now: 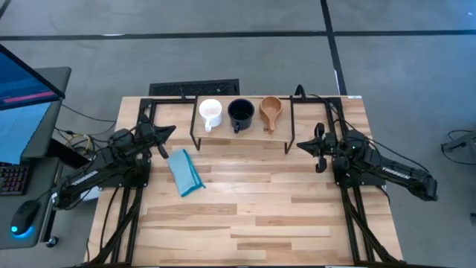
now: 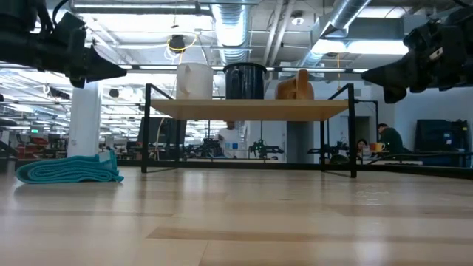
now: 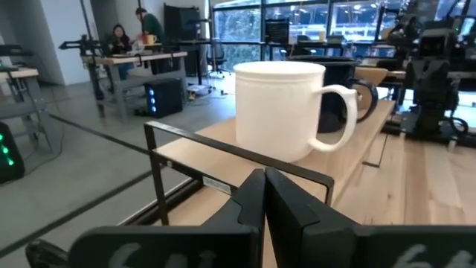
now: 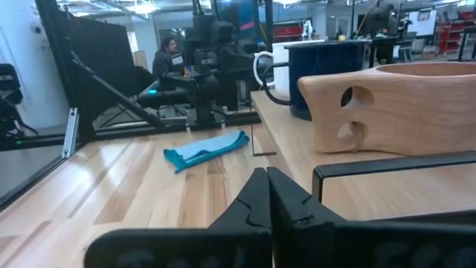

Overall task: Stack small to large cups/mugs on shelf
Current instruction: Return to Home Position

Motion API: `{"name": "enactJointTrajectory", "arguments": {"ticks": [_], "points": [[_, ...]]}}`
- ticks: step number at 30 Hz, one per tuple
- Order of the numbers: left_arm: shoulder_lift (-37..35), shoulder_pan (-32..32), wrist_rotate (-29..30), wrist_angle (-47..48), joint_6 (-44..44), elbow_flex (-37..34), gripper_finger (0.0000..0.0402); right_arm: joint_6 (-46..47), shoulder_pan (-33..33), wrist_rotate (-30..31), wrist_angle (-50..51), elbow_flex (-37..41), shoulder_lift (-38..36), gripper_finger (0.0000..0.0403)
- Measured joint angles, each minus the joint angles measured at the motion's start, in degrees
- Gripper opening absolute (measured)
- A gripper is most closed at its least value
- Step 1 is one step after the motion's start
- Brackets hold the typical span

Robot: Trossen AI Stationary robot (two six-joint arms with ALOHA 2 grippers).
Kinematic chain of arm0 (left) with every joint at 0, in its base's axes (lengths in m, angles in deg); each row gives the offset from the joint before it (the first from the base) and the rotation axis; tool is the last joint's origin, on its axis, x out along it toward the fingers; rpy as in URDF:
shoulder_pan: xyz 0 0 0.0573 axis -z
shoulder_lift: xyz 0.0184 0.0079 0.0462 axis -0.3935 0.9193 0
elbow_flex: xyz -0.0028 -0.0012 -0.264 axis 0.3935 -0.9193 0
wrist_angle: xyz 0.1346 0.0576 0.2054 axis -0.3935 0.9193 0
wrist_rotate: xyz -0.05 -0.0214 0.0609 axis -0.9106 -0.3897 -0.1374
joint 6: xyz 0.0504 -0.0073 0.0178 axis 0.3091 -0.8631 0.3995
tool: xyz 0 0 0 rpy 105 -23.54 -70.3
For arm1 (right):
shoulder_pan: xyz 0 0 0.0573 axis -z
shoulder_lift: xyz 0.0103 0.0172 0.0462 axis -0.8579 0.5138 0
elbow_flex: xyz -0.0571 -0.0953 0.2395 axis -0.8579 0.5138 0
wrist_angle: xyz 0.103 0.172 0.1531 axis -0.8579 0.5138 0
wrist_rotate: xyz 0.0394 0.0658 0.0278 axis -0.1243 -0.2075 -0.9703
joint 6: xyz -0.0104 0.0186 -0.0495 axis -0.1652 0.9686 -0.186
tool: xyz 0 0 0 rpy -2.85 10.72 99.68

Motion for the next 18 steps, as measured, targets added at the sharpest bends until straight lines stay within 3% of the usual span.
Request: {"name": "enactJointTrajectory", "arguments": {"ticks": [11,18], "points": [[0.0,0.0,2.2,2.6,-3.6,0.0,0.0,0.0,0.0,0.0,0.0,0.0,0.0,0.0006],[0.0,0.0,2.8,-1.8,-4.5,-3.4,0.0,0.0,0.0,0.0,0.0,0.0,0.0,0.0006]]}}
